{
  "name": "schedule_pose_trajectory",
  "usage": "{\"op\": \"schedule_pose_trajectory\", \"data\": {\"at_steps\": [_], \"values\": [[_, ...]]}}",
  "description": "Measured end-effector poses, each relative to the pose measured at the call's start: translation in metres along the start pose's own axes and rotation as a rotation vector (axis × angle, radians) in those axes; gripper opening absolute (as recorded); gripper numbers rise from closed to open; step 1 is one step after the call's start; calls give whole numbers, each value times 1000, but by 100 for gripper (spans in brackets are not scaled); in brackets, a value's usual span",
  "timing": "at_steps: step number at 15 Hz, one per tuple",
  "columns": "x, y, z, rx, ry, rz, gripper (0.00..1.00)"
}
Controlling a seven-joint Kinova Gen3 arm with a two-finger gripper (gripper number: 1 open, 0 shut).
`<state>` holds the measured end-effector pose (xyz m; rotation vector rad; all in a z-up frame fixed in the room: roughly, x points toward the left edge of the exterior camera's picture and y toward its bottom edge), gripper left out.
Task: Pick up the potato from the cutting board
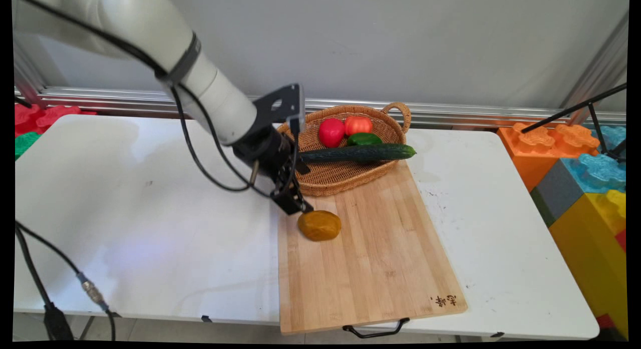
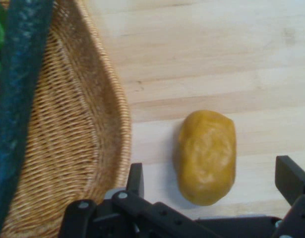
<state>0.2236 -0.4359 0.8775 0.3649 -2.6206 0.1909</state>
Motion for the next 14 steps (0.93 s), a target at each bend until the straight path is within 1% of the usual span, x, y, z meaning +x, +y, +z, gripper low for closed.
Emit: {"op": "schedule_pose_trajectory", "data": {"at_steps": [3,6,13,14], "values": [[-7,10,16,3,4,14,100],[-16,18,45,11,4,21,100],[-24,25,95,29,9,21,100],[-25,26,99,31,11,23,0]]}}
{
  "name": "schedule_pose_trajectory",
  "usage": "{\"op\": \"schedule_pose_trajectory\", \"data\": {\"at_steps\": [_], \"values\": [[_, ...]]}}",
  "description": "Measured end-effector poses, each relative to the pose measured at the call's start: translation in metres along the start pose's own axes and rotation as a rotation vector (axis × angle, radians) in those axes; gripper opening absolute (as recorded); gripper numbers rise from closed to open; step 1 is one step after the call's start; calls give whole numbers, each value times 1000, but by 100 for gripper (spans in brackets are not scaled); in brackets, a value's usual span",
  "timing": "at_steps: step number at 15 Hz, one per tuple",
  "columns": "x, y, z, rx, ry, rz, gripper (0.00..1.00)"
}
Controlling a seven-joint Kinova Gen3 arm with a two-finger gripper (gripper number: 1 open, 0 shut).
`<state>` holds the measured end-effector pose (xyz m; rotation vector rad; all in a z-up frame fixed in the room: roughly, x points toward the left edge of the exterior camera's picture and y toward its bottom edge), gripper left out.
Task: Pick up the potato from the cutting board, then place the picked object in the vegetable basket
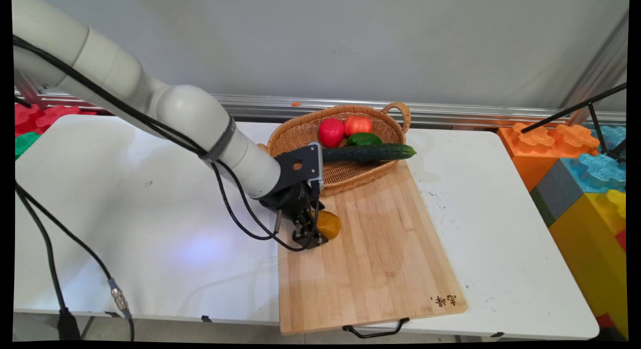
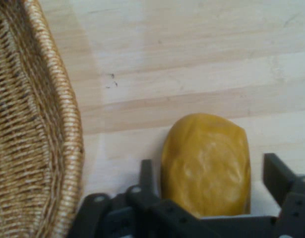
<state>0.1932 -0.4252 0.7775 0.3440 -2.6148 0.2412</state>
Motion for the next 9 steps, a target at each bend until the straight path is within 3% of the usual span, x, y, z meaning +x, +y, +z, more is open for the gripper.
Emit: {"op": "schedule_pose_trajectory", "data": {"at_steps": [5,9], "values": [[-1,2,5,1,5,8,0],[10,1,-14,-8,17,-18,0]]}}
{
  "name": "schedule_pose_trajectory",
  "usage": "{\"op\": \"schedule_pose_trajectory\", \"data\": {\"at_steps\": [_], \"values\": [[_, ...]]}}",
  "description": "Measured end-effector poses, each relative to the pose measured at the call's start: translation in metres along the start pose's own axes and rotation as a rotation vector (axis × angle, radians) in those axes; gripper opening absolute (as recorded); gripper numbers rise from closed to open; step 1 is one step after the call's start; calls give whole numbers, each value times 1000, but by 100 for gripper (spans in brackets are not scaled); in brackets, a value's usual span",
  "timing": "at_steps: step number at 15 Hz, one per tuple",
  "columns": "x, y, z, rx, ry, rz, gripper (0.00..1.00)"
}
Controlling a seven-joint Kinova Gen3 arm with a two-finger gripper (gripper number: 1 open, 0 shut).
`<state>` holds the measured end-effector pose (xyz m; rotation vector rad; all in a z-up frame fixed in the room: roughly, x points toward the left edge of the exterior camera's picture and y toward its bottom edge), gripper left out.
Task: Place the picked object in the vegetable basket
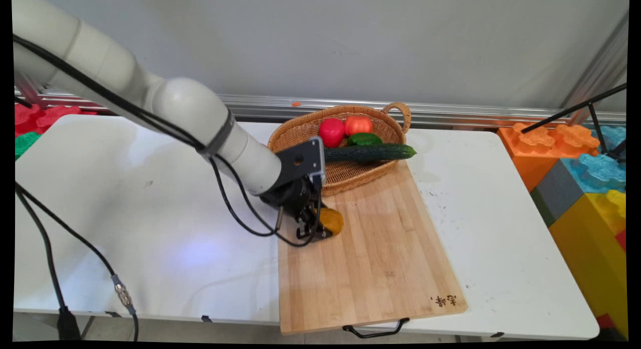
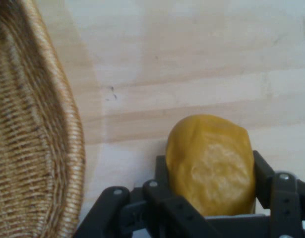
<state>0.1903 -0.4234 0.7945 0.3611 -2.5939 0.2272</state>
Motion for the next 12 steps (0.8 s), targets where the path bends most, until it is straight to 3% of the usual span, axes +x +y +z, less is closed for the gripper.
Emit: {"op": "schedule_pose_trajectory", "data": {"at_steps": [4,8,12], "values": [[29,-14,-35,20,19,-29,0],[50,-54,-61,95,22,-41,0],[50,-94,-63,144,-3,-53,0]]}}
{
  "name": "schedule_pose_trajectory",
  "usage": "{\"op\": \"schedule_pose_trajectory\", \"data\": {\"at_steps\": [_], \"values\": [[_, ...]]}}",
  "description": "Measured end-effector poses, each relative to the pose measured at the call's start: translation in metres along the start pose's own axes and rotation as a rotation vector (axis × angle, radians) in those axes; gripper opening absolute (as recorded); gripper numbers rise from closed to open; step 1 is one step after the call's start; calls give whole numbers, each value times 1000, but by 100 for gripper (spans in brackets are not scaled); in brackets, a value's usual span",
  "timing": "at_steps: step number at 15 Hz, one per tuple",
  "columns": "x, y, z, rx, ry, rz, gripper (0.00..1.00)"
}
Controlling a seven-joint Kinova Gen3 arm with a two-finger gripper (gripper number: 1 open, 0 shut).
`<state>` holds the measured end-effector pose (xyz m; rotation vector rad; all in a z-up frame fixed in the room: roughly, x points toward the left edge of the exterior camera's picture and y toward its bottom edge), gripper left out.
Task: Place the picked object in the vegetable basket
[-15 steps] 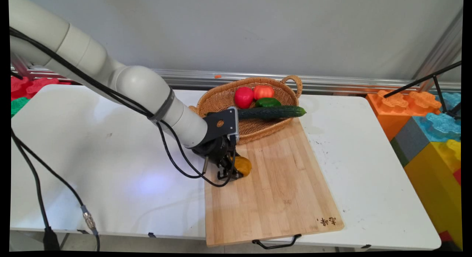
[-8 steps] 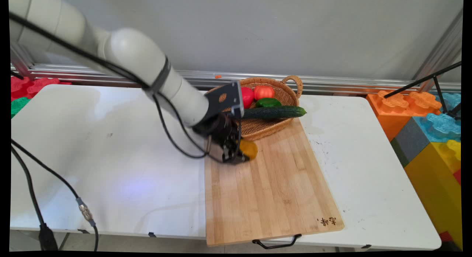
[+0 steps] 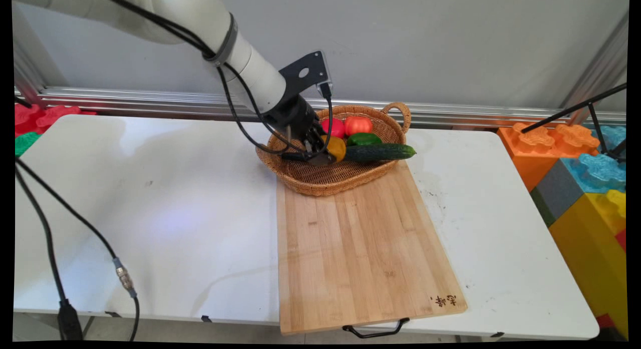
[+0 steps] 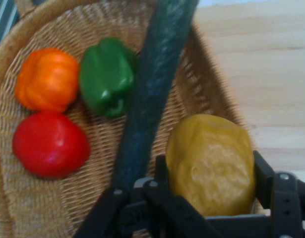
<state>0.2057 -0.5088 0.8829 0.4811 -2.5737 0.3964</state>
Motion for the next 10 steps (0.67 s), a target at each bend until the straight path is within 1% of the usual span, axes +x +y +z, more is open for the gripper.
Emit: {"op": "schedule_pose_trajectory", "data": {"at_steps": [2,5,7,8,10], "values": [[-6,-13,12,-8,-26,-14,0],[-15,-22,32,-41,-53,-38,0],[-19,-27,42,-54,-61,-48,0],[-19,-30,46,-56,-62,-49,100],[-18,-36,50,-54,-60,-48,100]]}}
